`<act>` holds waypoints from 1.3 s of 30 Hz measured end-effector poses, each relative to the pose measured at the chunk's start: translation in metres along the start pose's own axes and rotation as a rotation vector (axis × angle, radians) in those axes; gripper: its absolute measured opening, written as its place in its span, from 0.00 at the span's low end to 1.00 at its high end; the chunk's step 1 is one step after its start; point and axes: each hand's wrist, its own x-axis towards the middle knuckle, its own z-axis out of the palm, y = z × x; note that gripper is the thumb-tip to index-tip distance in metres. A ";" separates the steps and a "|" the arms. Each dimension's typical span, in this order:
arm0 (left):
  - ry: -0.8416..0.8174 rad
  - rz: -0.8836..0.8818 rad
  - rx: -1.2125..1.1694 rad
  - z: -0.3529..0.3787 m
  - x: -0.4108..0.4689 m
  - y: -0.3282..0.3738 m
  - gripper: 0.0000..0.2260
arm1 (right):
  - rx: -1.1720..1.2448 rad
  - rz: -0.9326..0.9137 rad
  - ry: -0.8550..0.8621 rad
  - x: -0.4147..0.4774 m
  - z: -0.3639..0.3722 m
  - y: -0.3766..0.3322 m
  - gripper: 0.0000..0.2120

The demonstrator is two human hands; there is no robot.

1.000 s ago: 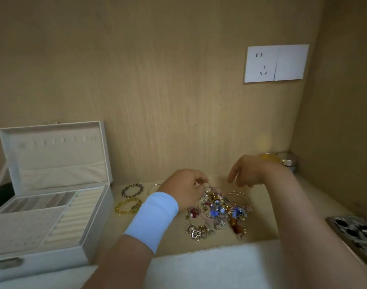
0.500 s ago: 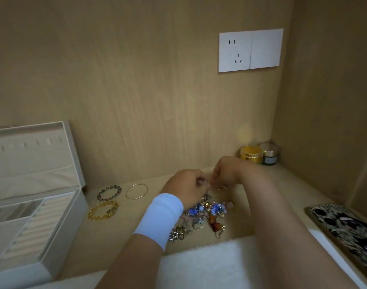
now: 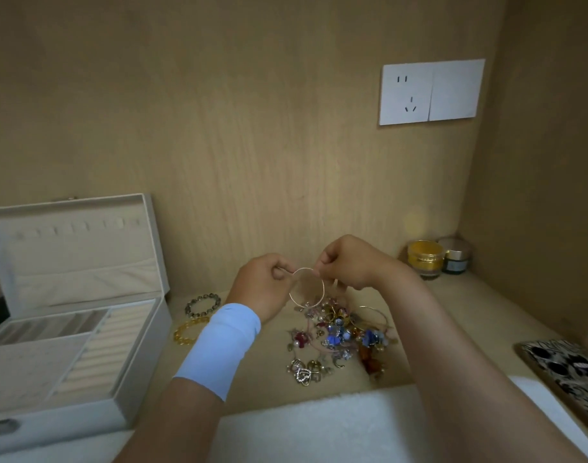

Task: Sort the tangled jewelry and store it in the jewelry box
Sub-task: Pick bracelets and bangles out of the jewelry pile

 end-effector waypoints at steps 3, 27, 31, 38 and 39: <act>0.014 -0.019 0.063 -0.024 -0.011 -0.018 0.06 | 0.028 -0.030 0.000 0.003 0.029 -0.019 0.05; -0.313 0.041 0.690 -0.057 -0.008 -0.085 0.18 | -0.483 -0.128 0.016 0.000 0.113 -0.051 0.10; -0.245 0.055 0.620 -0.060 -0.009 -0.085 0.20 | -0.487 -0.089 -0.162 -0.007 0.103 -0.059 0.28; -0.370 -0.027 0.718 -0.066 -0.011 -0.083 0.24 | -0.493 -0.122 -0.073 -0.003 0.111 -0.054 0.20; -0.378 -0.032 0.720 -0.064 -0.011 -0.084 0.24 | -0.496 -0.129 -0.054 -0.002 0.114 -0.053 0.19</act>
